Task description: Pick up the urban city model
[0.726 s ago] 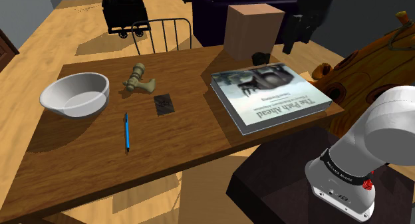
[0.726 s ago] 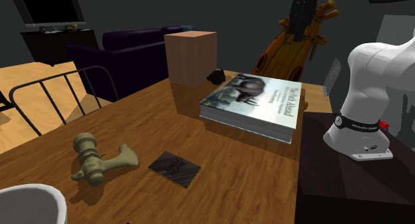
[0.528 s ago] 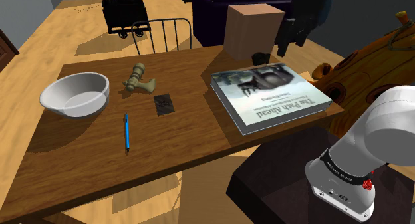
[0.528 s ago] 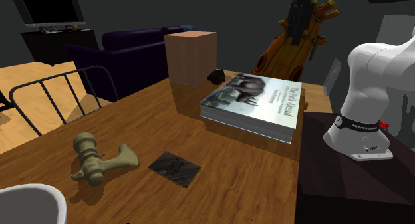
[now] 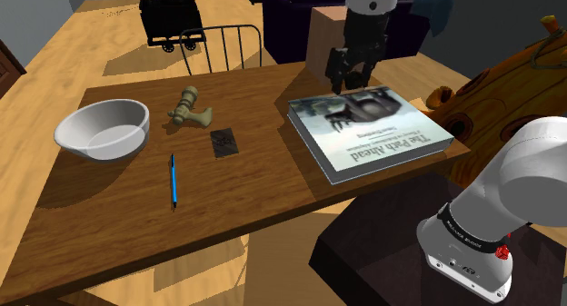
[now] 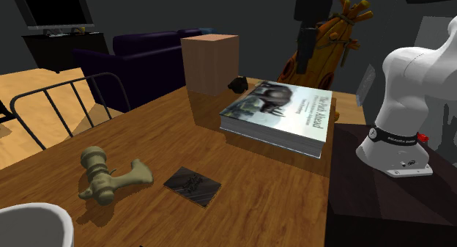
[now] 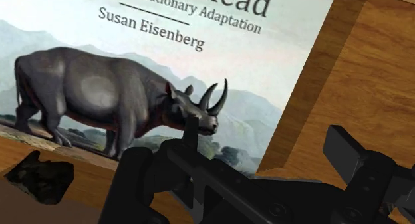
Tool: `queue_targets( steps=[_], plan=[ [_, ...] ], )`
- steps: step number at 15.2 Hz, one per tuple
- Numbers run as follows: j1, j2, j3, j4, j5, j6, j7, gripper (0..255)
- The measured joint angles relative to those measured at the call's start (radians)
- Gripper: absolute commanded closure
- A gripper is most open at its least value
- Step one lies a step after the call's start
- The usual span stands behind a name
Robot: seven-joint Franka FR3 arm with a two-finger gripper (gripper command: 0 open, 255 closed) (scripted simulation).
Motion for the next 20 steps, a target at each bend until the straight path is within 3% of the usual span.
queue_targets(
  steps=[10,20],
  plan=[
    [0.005,0.349,0.126,0.148,-0.001,0.202,0.224,0],
    [0.042,0.753,0.177,0.445,-0.121,0.297,0.450,0]
  ],
)
